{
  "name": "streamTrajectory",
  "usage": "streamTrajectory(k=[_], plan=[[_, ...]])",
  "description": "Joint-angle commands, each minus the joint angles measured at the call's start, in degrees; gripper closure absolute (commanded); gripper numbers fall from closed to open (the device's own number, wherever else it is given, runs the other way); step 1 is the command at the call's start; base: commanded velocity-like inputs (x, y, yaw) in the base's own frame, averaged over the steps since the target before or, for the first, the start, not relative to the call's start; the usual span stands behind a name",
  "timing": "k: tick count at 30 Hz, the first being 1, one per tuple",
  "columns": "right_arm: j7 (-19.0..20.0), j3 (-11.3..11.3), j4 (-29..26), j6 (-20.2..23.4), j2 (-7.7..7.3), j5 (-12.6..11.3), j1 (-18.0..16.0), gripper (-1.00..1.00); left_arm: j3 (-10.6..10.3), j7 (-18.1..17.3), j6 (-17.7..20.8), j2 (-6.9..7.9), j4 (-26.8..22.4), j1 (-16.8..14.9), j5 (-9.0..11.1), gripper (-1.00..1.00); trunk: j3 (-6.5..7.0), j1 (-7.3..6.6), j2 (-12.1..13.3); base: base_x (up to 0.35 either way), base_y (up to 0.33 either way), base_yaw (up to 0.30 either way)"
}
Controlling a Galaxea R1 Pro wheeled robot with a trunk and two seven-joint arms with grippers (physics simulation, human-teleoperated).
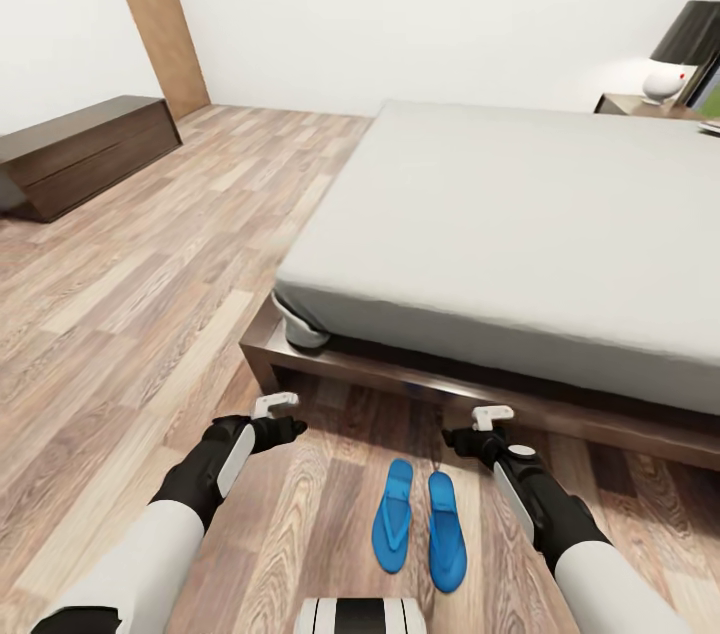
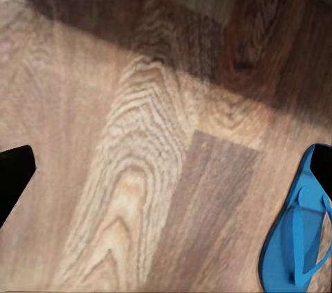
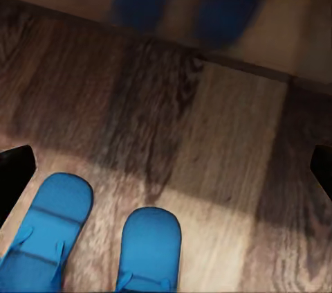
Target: In the bedroom, move the book from the bed onto either nightstand, and place the two sandals side by side next to the bed.
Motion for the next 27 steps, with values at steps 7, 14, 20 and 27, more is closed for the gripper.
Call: streamTrajectory(k=[7, 14, 20, 27], plan=[[0.0, 0.1, -0.1, 0.3, -0.07, -0.2, 0.0, -1.0, 0.1, 0.0, 0.3, -0.05, 0.5, 0.0, 0.0, -1.0, 1.07, -0.14, 0.1, 0.0, 0.0, 0.284], [0.0, 0.1, -0.1, 0.3, -0.07, -0.2, 0.0, -1.0, 0.1, 0.0, 0.2, -0.04, 0.7, 0.0, 0.0, -1.0, 1.96, -0.24, 0.1, 0.0, 0.0, 0.284], [0.0, 0.0, -0.1, 0.3, -0.15, -0.1, 0.0, -1.0, 0.1, 0.0, 0.2, 0.03, 0.8, 0.0, 0.0, -1.0, 3.29, -0.39, 0.2, 0.0, 0.0, 0.284], [0.1, 0.0, -0.2, 0.3, -0.23, -0.1, 0.0, -1.0, 0.1, 0.0, 0.2, 0.0, 0.8, 0.0, 0.0, -1.0, 4.62, -0.55, 0.3, 0.0, 0.0, 0.284]])
